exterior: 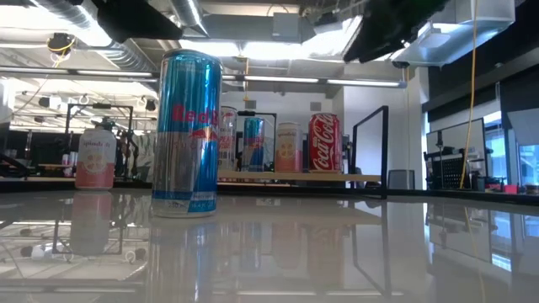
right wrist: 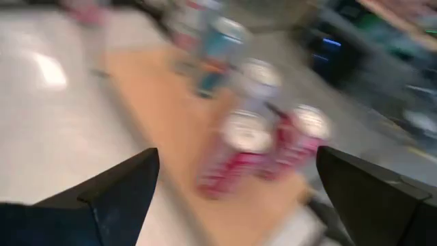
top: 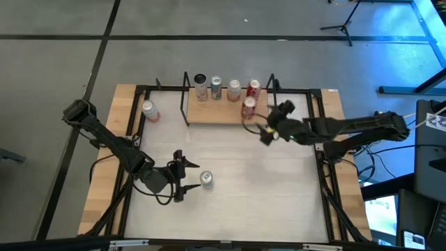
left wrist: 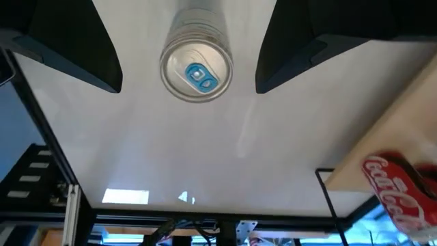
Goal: Place canned beverage on shelf
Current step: Put the red soda can align with the other red soda can on the shelf
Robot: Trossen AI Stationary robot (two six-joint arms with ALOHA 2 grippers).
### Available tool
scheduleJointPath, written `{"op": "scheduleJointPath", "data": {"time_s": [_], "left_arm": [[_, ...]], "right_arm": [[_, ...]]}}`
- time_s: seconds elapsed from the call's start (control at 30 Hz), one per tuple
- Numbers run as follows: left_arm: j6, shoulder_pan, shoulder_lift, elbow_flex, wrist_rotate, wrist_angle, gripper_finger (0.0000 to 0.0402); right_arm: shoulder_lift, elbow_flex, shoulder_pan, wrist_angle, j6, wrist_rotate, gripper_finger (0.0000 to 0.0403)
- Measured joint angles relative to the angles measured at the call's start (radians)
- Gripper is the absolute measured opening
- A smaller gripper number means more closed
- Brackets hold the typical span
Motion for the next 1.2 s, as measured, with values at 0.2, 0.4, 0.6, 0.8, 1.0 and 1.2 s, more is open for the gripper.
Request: {"op": "scheduleJointPath", "data": {"time_s": [0.2, 0.4, 0.6, 0.8, 1.0, 1.2], "left_arm": [[-0.097, -0.038, 0.031, -0.002, -0.010, -0.003, 0.0325], [-0.167, -0.069, 0.124, -0.002, -0.041, -0.017, 0.0325], [-0.252, -0.094, 0.178, -0.003, -0.063, -0.023, 0.0325], [-0.311, -0.120, 0.183, -0.003, -0.139, -0.019, 0.0325], [-0.394, -0.118, 0.188, -0.003, -0.240, 0.005, 0.0325], [-0.356, -0.078, 0.246, -0.002, -0.227, 0.103, 0.0325]], "right_arm": [[-0.047, -0.151, 0.074, 0.279, -0.043, -0.195, 0.0390], [0.027, -0.233, 0.099, 0.521, -0.067, -0.410, 0.0390], [0.170, -0.246, 0.107, 0.682, -0.070, -0.535, 0.0390], [0.298, -0.246, 0.133, 0.726, -0.055, -0.584, 0.0390], [0.326, -0.246, 0.241, 0.649, 0.018, -0.583, 0.0390], [0.326, -0.246, 0.359, 0.620, 0.037, -0.428, 0.0390]]}}
